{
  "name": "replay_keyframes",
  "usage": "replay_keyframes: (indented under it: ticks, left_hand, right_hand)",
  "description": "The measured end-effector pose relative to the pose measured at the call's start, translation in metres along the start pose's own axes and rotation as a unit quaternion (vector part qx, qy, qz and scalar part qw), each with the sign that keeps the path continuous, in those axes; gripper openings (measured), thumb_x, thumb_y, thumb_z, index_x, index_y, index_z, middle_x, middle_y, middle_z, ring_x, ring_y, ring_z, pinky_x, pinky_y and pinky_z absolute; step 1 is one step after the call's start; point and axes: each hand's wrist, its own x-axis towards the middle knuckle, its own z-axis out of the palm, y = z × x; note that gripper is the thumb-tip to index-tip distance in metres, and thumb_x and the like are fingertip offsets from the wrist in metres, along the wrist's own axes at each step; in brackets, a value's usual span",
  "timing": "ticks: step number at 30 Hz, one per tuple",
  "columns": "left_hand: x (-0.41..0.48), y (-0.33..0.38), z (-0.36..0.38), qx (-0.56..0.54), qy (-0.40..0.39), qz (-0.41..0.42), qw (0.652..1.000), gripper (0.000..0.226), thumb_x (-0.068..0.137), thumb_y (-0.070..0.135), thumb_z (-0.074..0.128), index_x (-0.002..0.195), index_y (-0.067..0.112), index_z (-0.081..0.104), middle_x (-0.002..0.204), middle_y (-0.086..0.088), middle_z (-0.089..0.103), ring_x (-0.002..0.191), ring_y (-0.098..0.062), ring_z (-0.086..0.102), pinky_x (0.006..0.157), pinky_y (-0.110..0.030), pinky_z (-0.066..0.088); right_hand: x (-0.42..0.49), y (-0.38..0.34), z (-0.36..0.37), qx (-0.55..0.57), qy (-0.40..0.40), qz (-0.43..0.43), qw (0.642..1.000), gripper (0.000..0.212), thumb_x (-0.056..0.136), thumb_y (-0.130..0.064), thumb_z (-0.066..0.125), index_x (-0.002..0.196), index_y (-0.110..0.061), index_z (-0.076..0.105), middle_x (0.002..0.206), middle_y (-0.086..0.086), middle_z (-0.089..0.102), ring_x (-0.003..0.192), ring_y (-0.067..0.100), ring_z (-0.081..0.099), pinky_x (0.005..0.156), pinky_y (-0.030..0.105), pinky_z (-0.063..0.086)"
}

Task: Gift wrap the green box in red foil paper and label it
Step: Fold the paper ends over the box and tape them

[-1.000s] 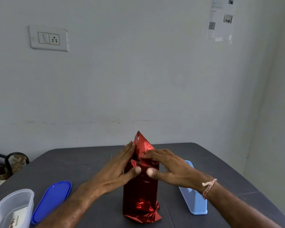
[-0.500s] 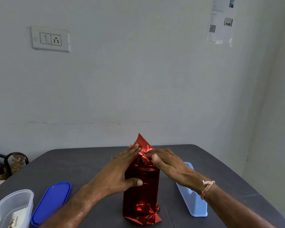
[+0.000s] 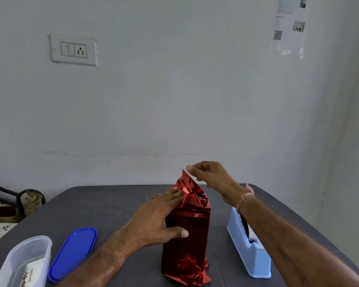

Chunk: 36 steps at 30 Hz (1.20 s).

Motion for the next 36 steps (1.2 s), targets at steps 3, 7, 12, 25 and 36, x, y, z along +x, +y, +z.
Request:
replay_keyframes:
  ticks: [3, 7, 12, 25, 36]
  left_hand:
    - [-0.002, 0.001, 0.0, 0.017, -0.003, -0.005, 1.0, 0.102, 0.081, 0.083, 0.054, 0.159, 0.038, 0.005, 0.156, 0.028, -0.005, 0.147, 0.009, -0.01, 0.127, -0.032, 0.007]
    - [-0.004, 0.0, 0.003, 0.021, 0.007, -0.003, 1.0, 0.102, 0.082, 0.081, 0.054, 0.156, 0.037, -0.001, 0.155, 0.026, -0.008, 0.148, 0.008, -0.012, 0.125, -0.028, 0.002]
    - [-0.005, -0.003, 0.01, 0.026, 0.019, -0.004, 0.999, 0.103, 0.081, 0.084, 0.051, 0.156, 0.038, -0.003, 0.158, 0.025, -0.011, 0.149, 0.006, -0.015, 0.125, -0.028, -0.003]
    - [-0.003, -0.002, 0.014, 0.03, 0.025, -0.002, 0.999, 0.102, 0.081, 0.087, 0.047, 0.154, 0.044, -0.01, 0.163, 0.026, -0.017, 0.151, 0.004, -0.019, 0.125, -0.033, 0.0]
    - [-0.004, -0.002, 0.011, 0.011, 0.015, -0.017, 1.0, 0.104, 0.08, 0.083, 0.054, 0.161, 0.04, 0.006, 0.167, 0.024, 0.0, 0.152, 0.006, -0.012, 0.126, -0.036, 0.009]
  right_hand:
    - [0.019, -0.006, 0.014, -0.019, -0.028, 0.015, 0.999, 0.042, 0.083, -0.056, 0.076, 0.092, -0.015, 0.079, 0.094, -0.001, 0.078, 0.094, 0.013, 0.072, 0.074, 0.024, 0.05]
    - [0.042, 0.002, 0.027, -0.026, -0.005, 0.024, 0.999, 0.021, 0.082, -0.03, 0.084, 0.075, -0.011, 0.079, 0.079, 0.005, 0.078, 0.086, 0.021, 0.076, 0.078, 0.027, 0.059]
    - [0.046, 0.01, 0.029, 0.026, 0.021, 0.064, 0.997, 0.02, 0.086, -0.025, 0.081, 0.08, -0.006, 0.08, 0.087, 0.008, 0.079, 0.085, 0.016, 0.074, 0.067, 0.024, 0.053]
    - [0.023, 0.01, 0.018, 0.087, -0.01, 0.132, 0.987, 0.046, 0.089, -0.051, 0.072, 0.092, -0.006, 0.073, 0.093, 0.005, 0.077, 0.088, 0.022, 0.07, 0.079, 0.035, 0.054]
    - [-0.004, 0.011, 0.011, 0.121, 0.107, 0.025, 0.987, 0.045, 0.099, -0.059, 0.049, 0.117, -0.022, 0.067, 0.114, -0.005, 0.071, 0.107, 0.013, 0.066, 0.081, 0.03, 0.054]
